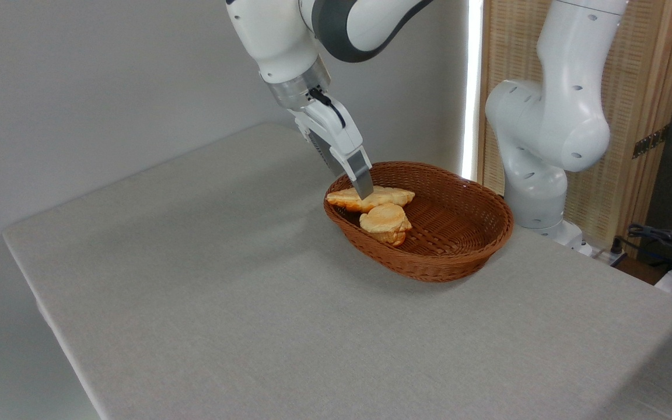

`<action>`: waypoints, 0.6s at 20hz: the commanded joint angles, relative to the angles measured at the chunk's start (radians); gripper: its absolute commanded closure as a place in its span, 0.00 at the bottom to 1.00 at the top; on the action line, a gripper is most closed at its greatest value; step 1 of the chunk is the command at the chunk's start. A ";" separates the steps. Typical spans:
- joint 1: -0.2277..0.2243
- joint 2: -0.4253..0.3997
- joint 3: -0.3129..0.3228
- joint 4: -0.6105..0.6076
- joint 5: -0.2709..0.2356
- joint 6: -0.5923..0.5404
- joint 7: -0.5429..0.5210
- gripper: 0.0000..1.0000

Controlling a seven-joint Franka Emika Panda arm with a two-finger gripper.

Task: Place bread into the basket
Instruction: 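Open the gripper and raise it away from the basket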

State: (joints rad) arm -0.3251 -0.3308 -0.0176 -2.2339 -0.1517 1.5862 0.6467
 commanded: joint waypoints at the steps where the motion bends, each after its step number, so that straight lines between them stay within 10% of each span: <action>1: -0.005 -0.005 0.016 0.054 0.018 0.044 -0.002 0.00; 12: 0.005 0.064 0.153 0.229 0.090 0.239 -0.004 0.00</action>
State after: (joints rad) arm -0.3155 -0.3263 0.1066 -2.1014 -0.0758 1.8195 0.6467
